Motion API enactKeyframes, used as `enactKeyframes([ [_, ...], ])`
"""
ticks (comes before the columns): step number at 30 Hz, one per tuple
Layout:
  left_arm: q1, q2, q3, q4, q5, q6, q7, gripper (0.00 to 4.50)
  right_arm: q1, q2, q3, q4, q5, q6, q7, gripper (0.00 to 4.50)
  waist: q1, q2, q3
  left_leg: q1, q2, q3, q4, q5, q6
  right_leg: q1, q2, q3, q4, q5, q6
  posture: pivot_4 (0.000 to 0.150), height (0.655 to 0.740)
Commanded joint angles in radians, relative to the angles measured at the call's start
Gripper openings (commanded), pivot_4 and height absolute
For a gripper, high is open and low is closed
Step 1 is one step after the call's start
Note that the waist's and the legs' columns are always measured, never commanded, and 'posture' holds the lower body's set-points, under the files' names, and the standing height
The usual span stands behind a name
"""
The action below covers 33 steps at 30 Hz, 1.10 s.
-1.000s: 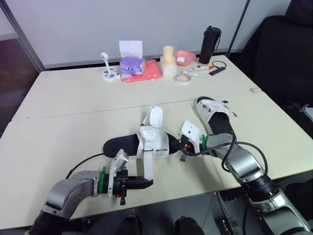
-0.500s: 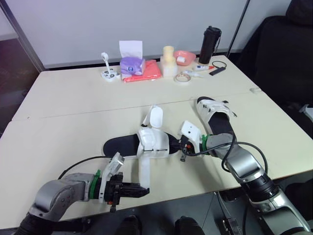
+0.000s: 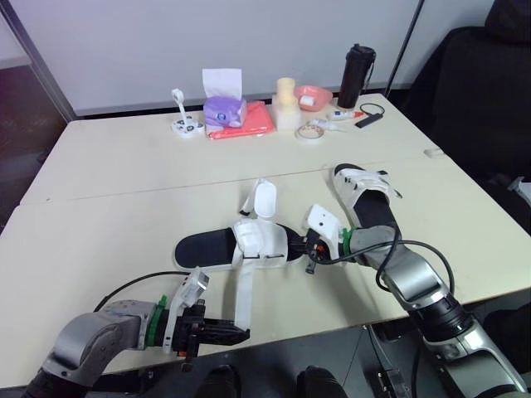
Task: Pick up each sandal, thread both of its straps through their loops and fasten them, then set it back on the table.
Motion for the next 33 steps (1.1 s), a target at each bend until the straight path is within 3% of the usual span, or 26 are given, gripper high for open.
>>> enactKeyframes([
  [1,-0.046,-0.021,0.068,-0.043,-0.077,0.021,0.033,0.03,0.006,0.007,0.027,0.009,-0.005,0.009,0.01,0.0,0.0,0.0,0.0,0.0,0.0,0.0,0.0,0.0,0.0,0.0,0.0,0.0,0.0,0.0,0.0,0.15,0.74],
  [9,-0.231,-0.123,0.226,0.059,-0.268,0.131,0.216,0.03,0.004,0.011,0.028,0.015,-0.006,0.003,0.008,0.0,-0.001,0.0,0.0,0.0,0.0,0.0,0.0,0.0,0.0,0.0,0.0,0.0,0.0,0.002,0.003,0.15,0.74],
  [17,-0.362,-0.206,0.219,0.199,-0.237,0.154,0.33,0.03,0.0,0.017,0.031,0.02,-0.008,-0.001,0.007,0.0,-0.002,0.0,0.0,0.0,0.0,0.0,0.0,0.0,0.0,0.0,0.0,0.0,0.001,0.002,0.003,0.15,0.74],
  [28,-0.484,-0.295,0.236,0.345,-0.264,0.205,0.345,0.03,0.011,0.017,0.03,0.006,-0.011,0.008,0.0,0.0,-0.003,0.0,0.0,0.0,0.0,0.0,0.001,0.0,0.0,0.0,0.001,0.0,0.002,0.002,0.004,0.15,0.74],
  [31,-0.521,-0.326,0.286,0.414,-0.296,0.233,0.394,1.03,0.014,0.016,0.029,0.001,-0.011,0.01,-0.002,0.0,-0.003,0.0,0.0,0.0,0.0,0.0,0.001,0.0,0.0,0.0,0.001,0.0,0.002,0.002,0.004,0.15,0.74],
  [33,-0.537,-0.34,0.312,0.442,-0.296,0.23,0.423,2.04,0.015,0.016,0.028,-0.001,-0.011,0.011,-0.003,0.0,-0.003,0.0,0.0,0.0,0.0,0.0,0.002,0.0,0.0,0.0,0.001,0.0,0.002,0.002,0.004,0.15,0.74],
])
